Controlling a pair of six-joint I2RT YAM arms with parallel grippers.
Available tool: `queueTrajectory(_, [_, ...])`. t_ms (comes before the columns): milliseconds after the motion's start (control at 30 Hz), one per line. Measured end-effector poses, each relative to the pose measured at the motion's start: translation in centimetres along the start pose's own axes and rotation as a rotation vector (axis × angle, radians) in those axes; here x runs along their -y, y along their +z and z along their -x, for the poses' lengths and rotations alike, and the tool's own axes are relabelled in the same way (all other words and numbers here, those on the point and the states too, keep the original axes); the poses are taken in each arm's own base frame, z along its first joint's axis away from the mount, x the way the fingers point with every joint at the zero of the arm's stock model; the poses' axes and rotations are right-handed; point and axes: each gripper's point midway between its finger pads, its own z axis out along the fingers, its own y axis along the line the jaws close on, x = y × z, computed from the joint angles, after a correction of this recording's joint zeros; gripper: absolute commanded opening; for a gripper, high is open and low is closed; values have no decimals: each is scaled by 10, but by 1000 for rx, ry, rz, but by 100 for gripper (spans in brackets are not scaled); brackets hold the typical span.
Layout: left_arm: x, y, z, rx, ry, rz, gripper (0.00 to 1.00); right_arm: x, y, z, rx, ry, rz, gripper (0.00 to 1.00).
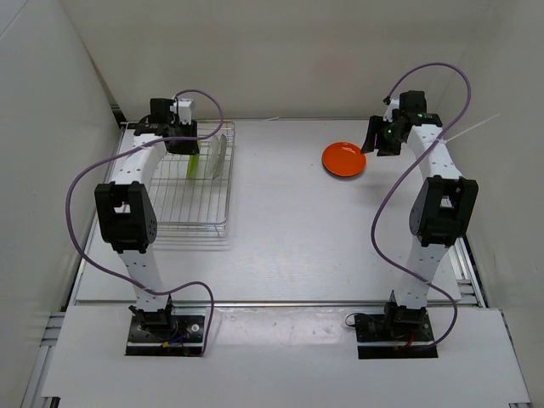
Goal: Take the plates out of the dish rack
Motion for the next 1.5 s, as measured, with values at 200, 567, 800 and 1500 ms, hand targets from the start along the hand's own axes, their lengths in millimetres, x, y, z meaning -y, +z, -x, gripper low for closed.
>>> queueTrajectory(200, [9,4,-1,-7,9,-14,17,1,1,-5,-16,6,-1,63])
queueTrajectory(567, [20,3,-2,-26,-4,-30,11,0,0,-5,-14,5,-1,63])
queueTrajectory(800, [44,-41,26,24,4,-52,11,0,-1,-6,-17,7,-1,63])
queueTrajectory(1500, [255,-218,-11,222,1229,196,11,-130,-172,16,154,-190,463,76])
